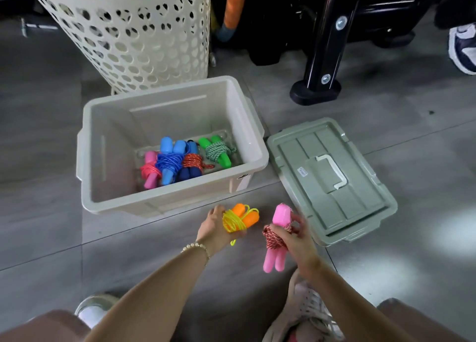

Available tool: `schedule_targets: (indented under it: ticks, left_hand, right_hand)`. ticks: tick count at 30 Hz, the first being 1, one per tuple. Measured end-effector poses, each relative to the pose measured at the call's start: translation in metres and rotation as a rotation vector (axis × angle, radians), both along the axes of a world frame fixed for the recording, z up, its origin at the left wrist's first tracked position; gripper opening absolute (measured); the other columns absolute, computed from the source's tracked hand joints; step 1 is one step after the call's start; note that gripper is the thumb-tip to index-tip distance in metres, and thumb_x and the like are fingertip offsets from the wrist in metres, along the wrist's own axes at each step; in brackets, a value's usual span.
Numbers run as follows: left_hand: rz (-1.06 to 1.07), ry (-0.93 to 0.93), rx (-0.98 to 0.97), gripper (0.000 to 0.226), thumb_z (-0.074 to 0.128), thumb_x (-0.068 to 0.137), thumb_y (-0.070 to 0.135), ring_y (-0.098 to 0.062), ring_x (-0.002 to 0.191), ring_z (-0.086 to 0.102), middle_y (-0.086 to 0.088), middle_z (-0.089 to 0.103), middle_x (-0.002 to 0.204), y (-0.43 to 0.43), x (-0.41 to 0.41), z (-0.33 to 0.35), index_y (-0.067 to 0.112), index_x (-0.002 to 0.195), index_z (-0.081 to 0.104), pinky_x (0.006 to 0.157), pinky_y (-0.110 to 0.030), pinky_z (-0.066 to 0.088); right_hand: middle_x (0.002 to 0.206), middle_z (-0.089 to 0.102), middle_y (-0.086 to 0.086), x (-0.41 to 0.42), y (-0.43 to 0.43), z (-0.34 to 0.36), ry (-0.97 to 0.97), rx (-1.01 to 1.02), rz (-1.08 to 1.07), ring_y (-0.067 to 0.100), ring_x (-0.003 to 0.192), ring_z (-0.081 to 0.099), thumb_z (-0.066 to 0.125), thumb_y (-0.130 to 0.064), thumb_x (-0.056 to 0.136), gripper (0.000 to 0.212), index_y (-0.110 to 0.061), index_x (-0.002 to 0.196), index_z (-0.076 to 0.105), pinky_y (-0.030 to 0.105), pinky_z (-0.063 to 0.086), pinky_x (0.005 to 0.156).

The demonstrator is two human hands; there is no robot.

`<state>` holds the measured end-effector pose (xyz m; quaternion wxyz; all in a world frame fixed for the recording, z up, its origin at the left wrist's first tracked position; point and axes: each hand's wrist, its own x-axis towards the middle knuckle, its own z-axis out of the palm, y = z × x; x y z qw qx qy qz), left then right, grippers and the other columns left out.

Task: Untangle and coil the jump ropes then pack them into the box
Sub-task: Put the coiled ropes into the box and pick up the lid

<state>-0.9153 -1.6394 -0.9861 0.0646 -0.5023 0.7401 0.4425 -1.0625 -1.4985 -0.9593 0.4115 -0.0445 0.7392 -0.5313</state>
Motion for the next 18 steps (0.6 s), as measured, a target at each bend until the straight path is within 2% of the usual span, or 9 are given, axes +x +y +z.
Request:
schedule_targets:
  ticks: [2, 6, 9, 11, 13, 16, 18]
  left_hand:
    - [-0.078, 0.042, -0.009, 0.066, 0.083, 0.061, 0.044, -0.022, 0.097, 0.055, -0.002, 0.054, 0.113, -0.002, -0.008, 0.032, 0.02, 0.106, 0.041, 0.076, -0.03, 0.043]
    - [-0.204, 0.101, -0.047, 0.069, 0.08, 0.066, 0.052, -0.014, 0.097, 0.055, 0.008, 0.052, 0.102, -0.025, -0.007, 0.128, 0.023, 0.118, 0.044, 0.074, -0.023, 0.037]
    - [-0.212, 0.046, -0.061, 0.064, 0.074, 0.068, 0.059, -0.013, 0.091, 0.055, 0.009, 0.056, 0.099, -0.048, 0.012, 0.188, 0.024, 0.111, 0.043, 0.075, -0.028, 0.042]
    - [-0.145, 0.07, -0.119, 0.065, 0.074, 0.067, 0.06, -0.014, 0.092, 0.055, 0.007, 0.057, 0.1, -0.067, 0.025, 0.217, 0.022, 0.113, 0.045, 0.075, -0.029, 0.042]
    - [-0.027, 0.111, -0.181, 0.069, 0.074, 0.068, 0.058, -0.016, 0.096, 0.053, 0.005, 0.055, 0.105, -0.09, 0.037, 0.232, 0.021, 0.118, 0.044, 0.075, -0.029, 0.04]
    - [0.2, 0.173, -0.216, 0.071, 0.075, 0.068, 0.057, -0.017, 0.091, 0.054, 0.003, 0.056, 0.104, -0.128, 0.054, 0.228, 0.017, 0.118, 0.044, 0.069, -0.03, 0.039]
    - [0.312, 0.193, -0.208, 0.073, 0.073, 0.064, 0.064, -0.018, 0.083, 0.06, 0.0, 0.063, 0.098, -0.148, 0.061, 0.21, 0.015, 0.112, 0.048, 0.061, -0.029, 0.041]
  right_hand:
    - [0.098, 0.066, 0.016, -0.013, 0.001, 0.014, 0.099, 0.001, 0.021, 0.01, 0.073, 0.065, 0.075, 0.003, 0.073, 0.046, 0.0, 0.114, 0.054, 0.017, 0.05, 0.066]
    - [0.096, 0.064, 0.006, -0.036, -0.012, 0.07, 0.139, -0.06, -0.005, 0.005, 0.068, 0.066, 0.073, 0.001, 0.076, 0.052, -0.017, 0.116, 0.046, 0.016, 0.05, 0.057]
    - [0.1, 0.062, 0.005, -0.045, -0.039, 0.12, 0.239, -0.101, 0.118, 0.013, 0.079, 0.064, 0.077, -0.005, 0.073, 0.058, -0.02, 0.12, 0.046, 0.021, 0.05, 0.066]
    - [0.101, 0.061, 0.001, -0.045, -0.065, 0.148, 0.299, -0.117, 0.202, 0.015, 0.086, 0.063, 0.08, -0.011, 0.071, 0.061, -0.021, 0.122, 0.047, 0.026, 0.05, 0.076]
    - [0.101, 0.059, -0.004, -0.039, -0.095, 0.168, 0.35, -0.125, 0.286, 0.013, 0.088, 0.061, 0.08, -0.017, 0.071, 0.061, -0.024, 0.121, 0.046, 0.026, 0.048, 0.079]
    - [0.101, 0.055, -0.011, -0.016, -0.142, 0.174, 0.373, -0.148, 0.376, 0.004, 0.086, 0.056, 0.079, -0.02, 0.073, 0.061, -0.027, 0.121, 0.042, 0.017, 0.042, 0.07]
    - [0.103, 0.054, -0.008, -0.003, -0.171, 0.165, 0.36, -0.144, 0.392, 0.004, 0.086, 0.056, 0.079, -0.022, 0.073, 0.063, -0.027, 0.123, 0.041, 0.018, 0.041, 0.067]
